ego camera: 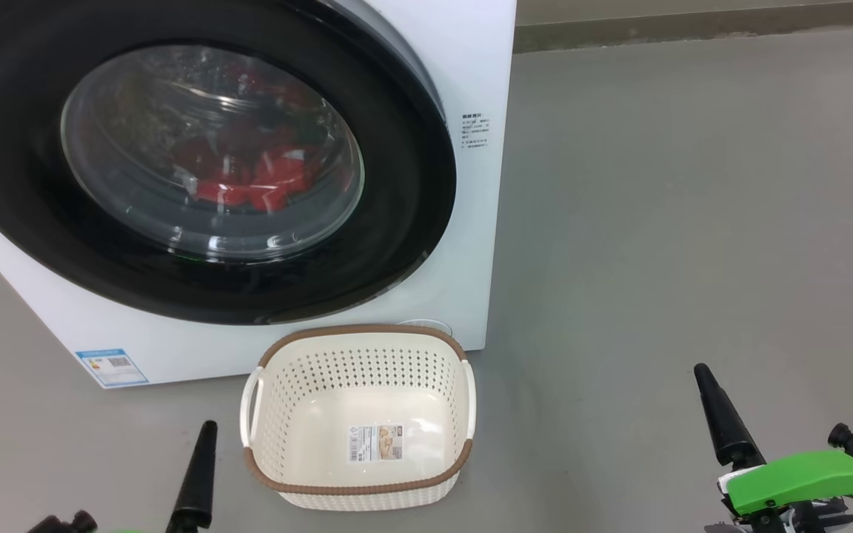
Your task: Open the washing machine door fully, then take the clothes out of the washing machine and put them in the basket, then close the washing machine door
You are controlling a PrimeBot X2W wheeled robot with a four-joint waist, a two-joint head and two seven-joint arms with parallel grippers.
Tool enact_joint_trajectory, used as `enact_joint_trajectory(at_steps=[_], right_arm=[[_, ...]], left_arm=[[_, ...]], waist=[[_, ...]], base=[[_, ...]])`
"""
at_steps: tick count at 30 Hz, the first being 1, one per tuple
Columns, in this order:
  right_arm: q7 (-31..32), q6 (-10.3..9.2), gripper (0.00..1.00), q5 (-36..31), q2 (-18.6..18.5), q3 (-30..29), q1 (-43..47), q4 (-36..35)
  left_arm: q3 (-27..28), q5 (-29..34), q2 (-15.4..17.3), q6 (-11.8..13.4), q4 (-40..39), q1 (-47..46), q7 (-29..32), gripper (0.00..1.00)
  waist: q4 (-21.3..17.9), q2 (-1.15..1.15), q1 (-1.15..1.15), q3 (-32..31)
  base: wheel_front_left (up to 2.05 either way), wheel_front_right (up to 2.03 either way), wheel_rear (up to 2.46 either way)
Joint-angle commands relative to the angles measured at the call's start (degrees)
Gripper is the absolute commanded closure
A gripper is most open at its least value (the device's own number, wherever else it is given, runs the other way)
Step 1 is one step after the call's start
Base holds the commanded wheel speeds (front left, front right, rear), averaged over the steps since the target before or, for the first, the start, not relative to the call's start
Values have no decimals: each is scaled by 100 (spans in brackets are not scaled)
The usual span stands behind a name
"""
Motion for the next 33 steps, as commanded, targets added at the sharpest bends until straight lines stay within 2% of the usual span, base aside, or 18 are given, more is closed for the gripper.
enact_joint_trajectory(at_steps=[1, 13, 33], right_arm=[[-209, 1, 0, -962, -77, 67, -280, -293], [-410, 1, 0, -1836, -87, 190, -312, -345], [-731, 2, 0, -3110, -89, 263, -391, -446]], left_arm=[[97, 1105, 88, -6, -367, -274, -200, 0], [71, 2294, 108, 119, -542, -268, -404, 0], [145, 3545, 139, 179, -552, -329, -728, 0]], waist=[[-20, 0, -1, 0], [-59, 0, -1, -15], [-88, 0, -1, -9]], base=[[0, 0, 0], [0, 0, 0], [0, 0, 0]])
